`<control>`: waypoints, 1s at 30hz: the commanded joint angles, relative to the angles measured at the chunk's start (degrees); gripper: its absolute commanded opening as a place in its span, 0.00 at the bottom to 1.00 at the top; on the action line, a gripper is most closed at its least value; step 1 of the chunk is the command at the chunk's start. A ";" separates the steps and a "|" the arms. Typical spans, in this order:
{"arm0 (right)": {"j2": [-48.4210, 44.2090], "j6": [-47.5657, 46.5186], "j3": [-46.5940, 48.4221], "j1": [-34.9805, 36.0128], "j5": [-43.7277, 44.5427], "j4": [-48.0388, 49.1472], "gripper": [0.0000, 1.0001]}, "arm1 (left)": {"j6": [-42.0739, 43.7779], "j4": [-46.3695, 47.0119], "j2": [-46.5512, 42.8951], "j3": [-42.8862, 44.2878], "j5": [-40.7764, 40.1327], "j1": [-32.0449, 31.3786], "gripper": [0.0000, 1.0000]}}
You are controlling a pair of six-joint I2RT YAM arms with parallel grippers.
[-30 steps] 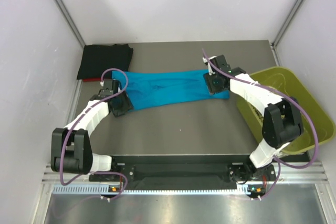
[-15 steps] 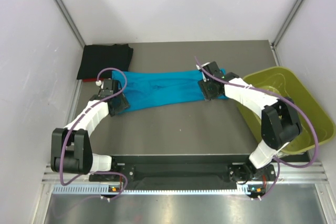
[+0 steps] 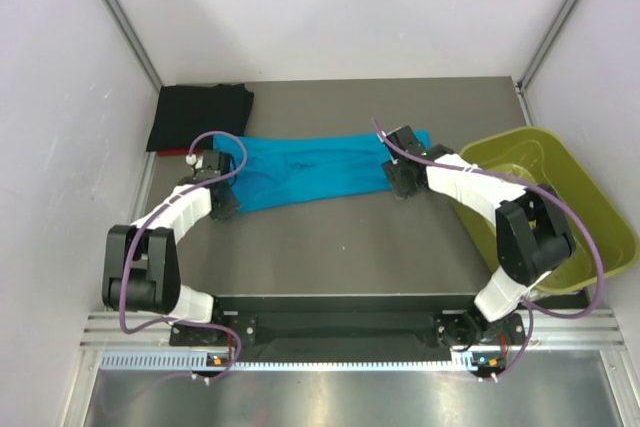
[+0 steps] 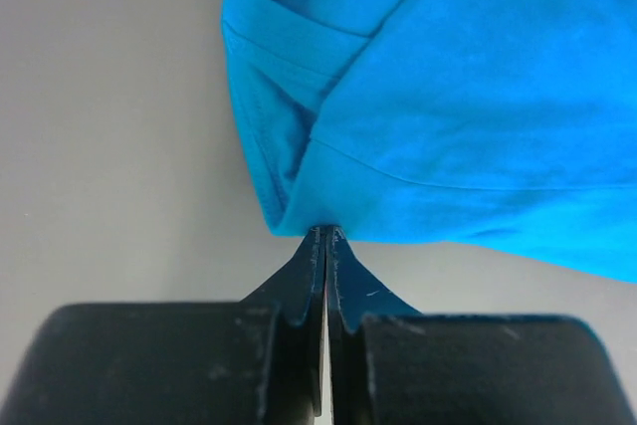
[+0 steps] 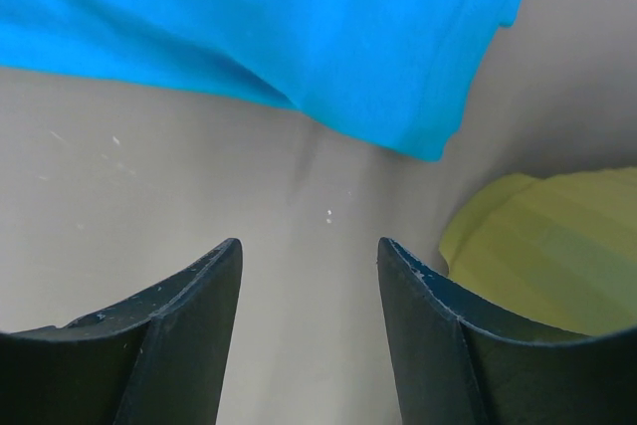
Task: Fold and stack the t-shirts
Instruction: Fold the tshirt
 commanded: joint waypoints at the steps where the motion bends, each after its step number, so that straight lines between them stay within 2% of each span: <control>1: -2.10 -0.82 -1.17 0.76 2.31 0.50 0.58 | 1.74 0.75 0.43 1.97 -2.71 0.42 0.00; 7: -2.37 -8.26 -3.46 1.82 2.75 3.40 0.57 | 4.11 1.45 -3.25 -0.22 -2.98 3.32 0.00; 12: -2.19 -18.38 -8.46 2.08 -0.33 12.43 0.54 | 3.94 -0.03 -4.93 1.17 -1.32 4.38 0.00; 14: -2.37 -23.65 -10.66 1.99 0.20 14.66 0.54 | 2.36 -1.27 -5.28 1.97 0.53 4.29 0.29; 15: -2.45 -24.89 -11.10 1.99 0.81 17.18 0.54 | 1.57 -1.62 -5.90 1.88 1.41 4.38 0.38; 17: -1.84 -27.97 -12.07 2.08 3.08 19.48 0.54 | -0.62 -1.01 -6.86 1.10 5.69 4.38 0.46; 21: 1.14 -32.10 -12.51 1.82 4.24 22.73 0.54 | -1.43 2.24 -8.80 -2.50 10.64 4.38 0.50; 25: 3.87 -37.89 -13.92 1.73 3.89 27.29 0.53 | 0.59 4.09 -7.93 -4.00 9.86 4.38 0.53; 30: 5.98 -40.63 -13.83 1.29 2.93 29.68 0.52 | 2.26 5.76 -4.16 -4.79 9.24 4.38 0.51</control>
